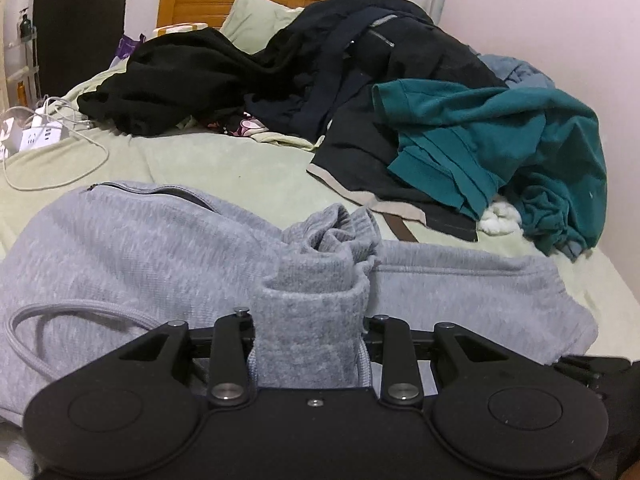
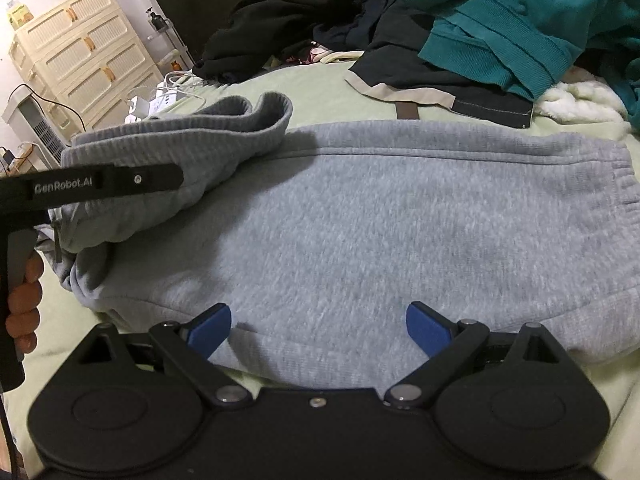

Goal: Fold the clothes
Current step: 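Fold the lifted waistband over the pants with the left tool and open, then smooth the folded grey sweatpants flat with both open tools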

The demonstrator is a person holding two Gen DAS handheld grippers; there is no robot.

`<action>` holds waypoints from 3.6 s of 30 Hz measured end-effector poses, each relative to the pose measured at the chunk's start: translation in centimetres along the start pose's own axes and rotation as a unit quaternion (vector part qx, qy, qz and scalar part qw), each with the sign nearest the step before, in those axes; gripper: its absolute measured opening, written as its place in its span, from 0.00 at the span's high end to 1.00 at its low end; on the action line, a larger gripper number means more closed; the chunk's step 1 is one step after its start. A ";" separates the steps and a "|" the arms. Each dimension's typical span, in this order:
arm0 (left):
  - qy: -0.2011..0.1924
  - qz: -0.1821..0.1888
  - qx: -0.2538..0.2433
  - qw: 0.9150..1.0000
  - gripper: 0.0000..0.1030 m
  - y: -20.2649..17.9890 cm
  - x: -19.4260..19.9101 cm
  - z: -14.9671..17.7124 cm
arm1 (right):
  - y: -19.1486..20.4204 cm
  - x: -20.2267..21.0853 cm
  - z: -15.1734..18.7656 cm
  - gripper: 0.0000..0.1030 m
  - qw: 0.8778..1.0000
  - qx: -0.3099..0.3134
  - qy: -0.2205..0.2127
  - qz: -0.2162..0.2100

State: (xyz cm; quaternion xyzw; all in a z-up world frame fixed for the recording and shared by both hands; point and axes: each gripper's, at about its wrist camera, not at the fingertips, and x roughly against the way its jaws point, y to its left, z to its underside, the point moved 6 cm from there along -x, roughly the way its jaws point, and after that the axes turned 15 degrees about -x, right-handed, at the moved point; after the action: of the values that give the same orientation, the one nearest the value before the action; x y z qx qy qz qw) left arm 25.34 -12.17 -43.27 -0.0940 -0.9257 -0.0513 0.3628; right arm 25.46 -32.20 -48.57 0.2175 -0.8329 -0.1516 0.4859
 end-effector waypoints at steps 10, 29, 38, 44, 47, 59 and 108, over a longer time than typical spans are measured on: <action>0.008 0.014 0.014 1.000 0.38 -1.0 0.9 0.3 | -0.2 0.3 0.3 0.07 1.000 0.005 0.003 0.000; -0.004 0.026 0.026 0.999 0.35 0.4 4.8 -2.7 | 1.2 2.9 -1.9 0.07 0.998 -0.050 -0.045 -0.004; 0.008 -0.031 0.014 0.999 0.32 7.7 6.4 -1.8 | 8.8 3.4 -4.7 0.07 0.994 -0.015 -0.102 -0.031; 0.021 -0.047 0.011 0.999 0.32 11.9 6.6 -0.3 | 12.5 0.8 -4.7 0.19 0.995 -0.002 -0.096 -0.023; 0.033 -0.039 -0.003 0.999 0.35 12.7 6.4 0.8 | 13.5 -0.2 -4.3 0.29 0.996 -0.006 -0.089 -0.021; 0.095 -0.008 -0.078 0.992 0.40 12.8 3.8 4.7 | 13.6 -3.7 -0.5 0.56 0.998 0.022 -0.048 0.040; 0.051 -0.012 0.016 0.998 0.44 17.6 9.0 4.8 | 17.2 -8.8 -6.2 0.46 0.993 0.047 -0.086 0.064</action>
State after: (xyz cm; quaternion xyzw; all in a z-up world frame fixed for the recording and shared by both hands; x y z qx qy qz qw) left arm 19.41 7.03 -40.22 -0.0739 -0.9076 -0.0458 0.4108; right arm 30.98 -13.21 -44.15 0.1723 -0.8900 -0.0989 0.4104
